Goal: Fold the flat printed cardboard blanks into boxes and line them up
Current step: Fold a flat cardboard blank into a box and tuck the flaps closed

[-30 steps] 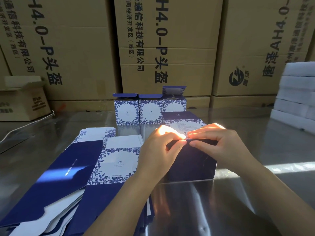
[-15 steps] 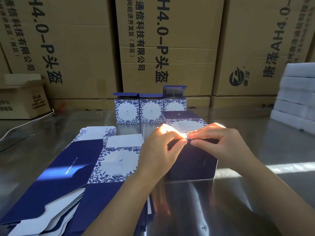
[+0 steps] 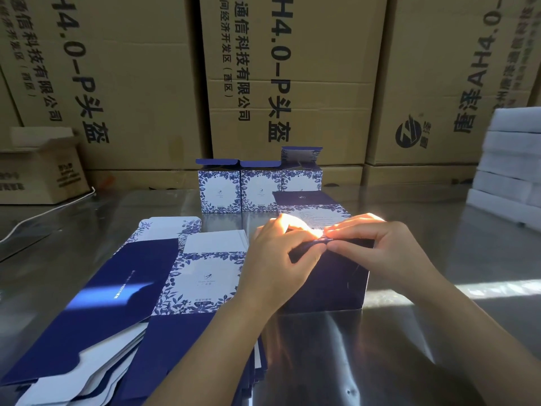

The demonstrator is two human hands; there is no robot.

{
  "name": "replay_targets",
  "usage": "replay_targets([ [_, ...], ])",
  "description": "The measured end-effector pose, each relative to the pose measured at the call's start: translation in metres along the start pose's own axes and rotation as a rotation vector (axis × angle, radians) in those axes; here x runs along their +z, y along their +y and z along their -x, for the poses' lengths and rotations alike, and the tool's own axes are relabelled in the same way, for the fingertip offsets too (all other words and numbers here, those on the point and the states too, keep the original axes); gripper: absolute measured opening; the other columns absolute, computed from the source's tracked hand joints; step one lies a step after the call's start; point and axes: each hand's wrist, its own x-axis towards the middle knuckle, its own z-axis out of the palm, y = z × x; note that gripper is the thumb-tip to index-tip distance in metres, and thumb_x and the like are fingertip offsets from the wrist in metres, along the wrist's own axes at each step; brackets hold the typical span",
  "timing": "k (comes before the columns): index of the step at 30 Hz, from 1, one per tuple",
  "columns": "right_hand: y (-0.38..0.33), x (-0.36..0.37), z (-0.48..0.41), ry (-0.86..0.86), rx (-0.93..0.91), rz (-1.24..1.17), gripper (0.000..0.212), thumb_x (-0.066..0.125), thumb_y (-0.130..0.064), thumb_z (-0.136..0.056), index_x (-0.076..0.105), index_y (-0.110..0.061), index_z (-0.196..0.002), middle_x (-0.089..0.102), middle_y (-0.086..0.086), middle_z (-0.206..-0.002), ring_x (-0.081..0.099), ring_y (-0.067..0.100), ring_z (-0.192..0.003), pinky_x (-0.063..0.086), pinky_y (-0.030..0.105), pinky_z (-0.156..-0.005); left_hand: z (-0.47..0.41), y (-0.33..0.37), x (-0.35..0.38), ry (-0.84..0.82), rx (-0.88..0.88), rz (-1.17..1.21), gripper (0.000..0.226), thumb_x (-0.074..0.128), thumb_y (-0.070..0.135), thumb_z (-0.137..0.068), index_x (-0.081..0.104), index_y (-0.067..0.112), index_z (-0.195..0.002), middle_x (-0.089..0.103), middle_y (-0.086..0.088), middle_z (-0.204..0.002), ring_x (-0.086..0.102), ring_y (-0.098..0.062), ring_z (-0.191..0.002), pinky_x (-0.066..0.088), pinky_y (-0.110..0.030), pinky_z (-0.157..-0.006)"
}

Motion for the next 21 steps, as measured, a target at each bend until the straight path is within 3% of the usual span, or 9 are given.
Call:
replay_targets([
  [8, -0.0029, 0.0055, 0.0023, 0.039, -0.051, -0.019, 0.016, 0.078, -0.017, -0.075, 0.076, -0.032, -0.078, 0.072, -0.022, -0.081, 0.063, -0.005, -0.089, 0.042, 0.005, -0.077, -0.0027, -0.0010, -0.0003, -0.018, -0.069, 0.112, 0.015, 0.063, 0.034, -0.080, 0.075, 0.026, -0.084, 0.062, 0.020, -0.084, 0.056, -0.003, -0.088, 0.048, -0.038, -0.082],
  [12, -0.0061, 0.0051, 0.0017, 0.025, -0.079, 0.017, 0.020, 0.077, -0.016, -0.077, 0.075, -0.035, -0.078, 0.071, -0.023, -0.081, 0.064, -0.004, -0.087, 0.042, 0.005, -0.076, -0.0032, 0.0017, -0.0018, -0.008, -0.056, 0.110, 0.014, 0.065, 0.031, -0.079, 0.077, 0.026, -0.084, 0.056, 0.027, -0.080, 0.056, -0.002, -0.086, 0.049, -0.037, -0.078],
  [17, -0.0067, 0.0061, 0.0016, 0.035, -0.112, 0.044, 0.016, 0.076, -0.012, -0.077, 0.077, -0.028, -0.081, 0.071, -0.019, -0.080, 0.064, -0.001, -0.084, 0.043, 0.008, -0.074, -0.0019, 0.0030, -0.0011, 0.011, -0.046, 0.115, 0.016, 0.065, 0.029, -0.079, 0.077, 0.025, -0.089, 0.062, 0.015, -0.082, 0.059, -0.006, -0.083, 0.050, -0.038, -0.074],
  [21, -0.0046, 0.0057, 0.0011, 0.026, -0.134, 0.092, 0.016, 0.075, -0.016, -0.079, 0.075, -0.032, -0.083, 0.071, -0.021, -0.083, 0.063, 0.000, -0.088, 0.043, 0.008, -0.076, -0.0029, 0.0030, -0.0018, 0.003, -0.049, 0.089, 0.015, 0.065, 0.030, -0.079, 0.077, 0.025, -0.087, 0.058, 0.020, -0.081, 0.057, -0.004, -0.082, 0.049, -0.032, -0.071],
])
